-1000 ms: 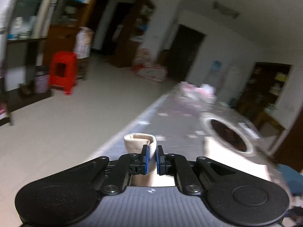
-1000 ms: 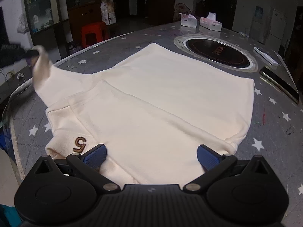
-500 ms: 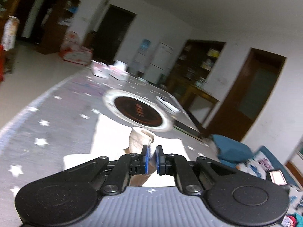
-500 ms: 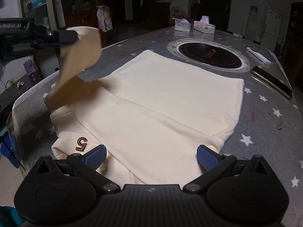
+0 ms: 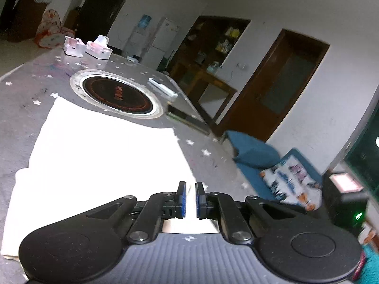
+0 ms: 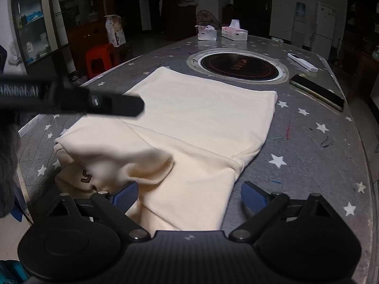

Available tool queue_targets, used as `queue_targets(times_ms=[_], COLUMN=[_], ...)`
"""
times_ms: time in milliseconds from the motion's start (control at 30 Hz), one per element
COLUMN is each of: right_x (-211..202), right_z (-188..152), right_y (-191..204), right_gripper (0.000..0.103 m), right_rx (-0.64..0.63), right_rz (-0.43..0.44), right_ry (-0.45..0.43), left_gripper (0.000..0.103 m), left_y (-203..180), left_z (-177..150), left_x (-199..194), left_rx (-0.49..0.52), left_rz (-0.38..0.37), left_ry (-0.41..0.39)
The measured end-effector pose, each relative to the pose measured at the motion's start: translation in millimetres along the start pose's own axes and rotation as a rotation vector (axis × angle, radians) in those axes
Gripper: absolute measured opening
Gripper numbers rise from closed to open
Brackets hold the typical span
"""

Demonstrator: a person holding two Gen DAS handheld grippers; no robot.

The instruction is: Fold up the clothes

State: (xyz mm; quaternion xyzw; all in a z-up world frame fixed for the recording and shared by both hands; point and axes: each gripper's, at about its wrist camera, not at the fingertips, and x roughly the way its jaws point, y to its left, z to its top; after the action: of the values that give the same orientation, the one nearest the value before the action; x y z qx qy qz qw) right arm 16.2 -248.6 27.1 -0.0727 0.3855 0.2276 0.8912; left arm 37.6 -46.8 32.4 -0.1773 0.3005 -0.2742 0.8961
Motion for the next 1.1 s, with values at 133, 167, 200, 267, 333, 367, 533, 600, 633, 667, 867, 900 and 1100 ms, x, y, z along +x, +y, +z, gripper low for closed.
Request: queue_targets(times_ms=[133, 167, 200, 267, 333, 367, 533, 600, 633, 667, 867, 900, 1100], right_x=[-3.1, -3.0, -2.9, -1.0, 2.5, 4.3, 21.2, 26.8, 29.8, 32.2, 40.5, 40.7, 37.1], right_z=[2.6, 3.7, 4.7, 7.2, 9.4, 10.4, 16.3, 18.2, 19.2, 20.3, 24.4, 24.6, 25.0], right_y=[-4.3, -4.3, -4.3, -2.3, 0.0, 1.1, 8.2, 9.2, 9.8, 10.4, 17.3, 18.1, 17.1], right_gripper=[0.089, 0.088, 0.086, 0.084, 0.079, 0.078, 0.063, 0.060, 0.056, 0.054, 0.042, 0.038, 0.014], right_rx=[0.021, 0.021, 0.020, 0.022, 0.026, 0.028, 0.032, 0.042, 0.046, 0.047, 0.035, 0.032, 0.035], right_rz=[0.021, 0.028, 0.036, 0.056, 0.083, 0.097, 0.134, 0.145, 0.148, 0.153, 0.153, 0.148, 0.125], right_ry=[-0.011, -0.013, -0.014, -0.012, -0.008, -0.005, 0.022, 0.032, 0.036, 0.038, 0.047, 0.046, 0.036], left_gripper=[0.010, 0.010, 0.010, 0.011, 0.017, 0.019, 0.042, 0.044, 0.048, 0.050, 0.052, 0.052, 0.052], left_y=[13.1, 16.6, 20.1, 27.1, 33.7, 37.7, 52.9, 56.9, 58.5, 60.6, 73.1, 74.9, 75.3], left_z=[-1.9, -2.5, -3.0, -5.0, -7.1, -7.7, -17.0, -21.9, -26.0, -29.4, -48.8, -51.1, -54.4], left_x=[-8.8, -12.2, -15.8, -26.2, -37.4, -42.0, -74.3, -85.0, -91.1, -95.0, -101.5, -100.5, -96.2], left_rx=[0.013, 0.020, 0.028, 0.055, 0.087, 0.099, 0.157, 0.182, 0.195, 0.205, 0.218, 0.218, 0.239], left_rz=[0.051, 0.069, 0.087, 0.132, 0.176, 0.195, 0.293, 0.322, 0.339, 0.353, 0.389, 0.396, 0.394], left_ry=[0.014, 0.014, 0.015, 0.013, 0.008, 0.006, -0.011, -0.014, -0.014, -0.010, 0.047, 0.055, 0.059])
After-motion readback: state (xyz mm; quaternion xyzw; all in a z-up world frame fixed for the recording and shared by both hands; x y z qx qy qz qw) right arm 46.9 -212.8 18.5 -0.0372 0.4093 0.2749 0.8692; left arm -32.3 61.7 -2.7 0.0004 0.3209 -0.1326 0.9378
